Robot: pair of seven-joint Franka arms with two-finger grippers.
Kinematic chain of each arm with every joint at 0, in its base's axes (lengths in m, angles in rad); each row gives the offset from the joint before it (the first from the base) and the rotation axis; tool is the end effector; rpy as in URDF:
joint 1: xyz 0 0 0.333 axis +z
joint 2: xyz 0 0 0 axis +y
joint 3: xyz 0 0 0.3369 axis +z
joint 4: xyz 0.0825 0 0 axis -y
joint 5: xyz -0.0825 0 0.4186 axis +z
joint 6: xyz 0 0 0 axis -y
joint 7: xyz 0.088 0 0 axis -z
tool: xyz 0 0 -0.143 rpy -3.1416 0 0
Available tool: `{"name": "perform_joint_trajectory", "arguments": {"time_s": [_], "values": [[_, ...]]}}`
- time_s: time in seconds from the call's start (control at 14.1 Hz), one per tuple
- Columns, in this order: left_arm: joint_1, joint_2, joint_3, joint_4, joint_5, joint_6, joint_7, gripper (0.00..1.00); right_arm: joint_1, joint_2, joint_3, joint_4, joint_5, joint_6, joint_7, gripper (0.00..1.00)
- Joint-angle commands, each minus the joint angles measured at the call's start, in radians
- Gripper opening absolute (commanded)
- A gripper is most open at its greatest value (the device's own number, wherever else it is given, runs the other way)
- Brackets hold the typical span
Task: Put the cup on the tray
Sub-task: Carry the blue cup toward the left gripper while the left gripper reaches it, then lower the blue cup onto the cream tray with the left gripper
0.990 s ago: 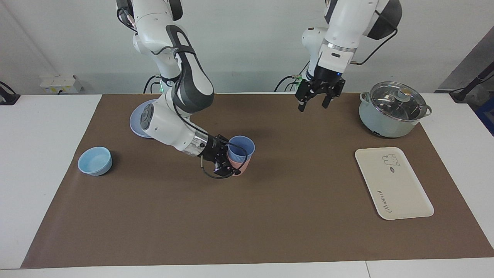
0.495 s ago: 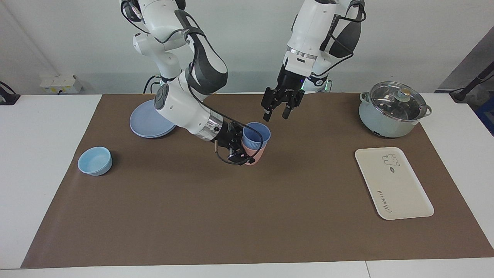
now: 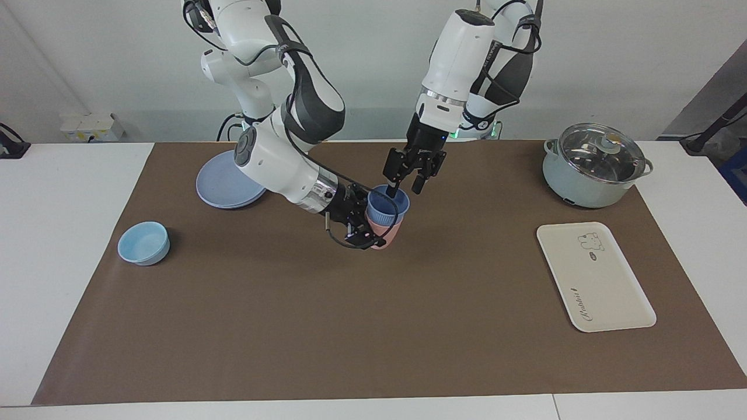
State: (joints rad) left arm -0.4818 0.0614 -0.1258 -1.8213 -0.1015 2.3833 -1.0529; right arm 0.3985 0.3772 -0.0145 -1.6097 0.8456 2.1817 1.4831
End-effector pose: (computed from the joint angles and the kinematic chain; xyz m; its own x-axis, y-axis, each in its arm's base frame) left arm 0.5511 -0.3854 0.5316 0.8487 0.5086 0.1453 0.3950 -0.7921 0.4653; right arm 0.6670 0.3246 0.4191 0.0577 -0.7340 -0.6767 -0.9969 -0.0057 -0.0788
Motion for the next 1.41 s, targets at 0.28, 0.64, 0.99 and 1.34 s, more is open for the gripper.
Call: {"name": "perform_joint_trajectory", "arguments": {"time_s": [0.28,0.64,0.99,1.34], "values": [[-0.018,0.041,0.021,0.083,0.003,-0.030,-0.039,0.00,0.005,-0.026,-0.001,-0.032,0.000,0.044,0.016,0.00],[-0.011,0.055,0.023,0.203,0.028,-0.186,-0.045,0.00,0.002,-0.026,-0.002,-0.038,0.000,0.046,0.017,0.00],[0.027,-0.031,0.040,0.315,0.019,-0.455,-0.027,0.00,-0.085,-0.047,-0.012,-0.091,0.018,0.023,0.006,0.00],[0.251,-0.106,0.048,0.184,-0.097,-0.451,0.295,0.00,-0.283,-0.069,-0.010,-0.211,0.056,-0.033,-0.096,0.00]]}}
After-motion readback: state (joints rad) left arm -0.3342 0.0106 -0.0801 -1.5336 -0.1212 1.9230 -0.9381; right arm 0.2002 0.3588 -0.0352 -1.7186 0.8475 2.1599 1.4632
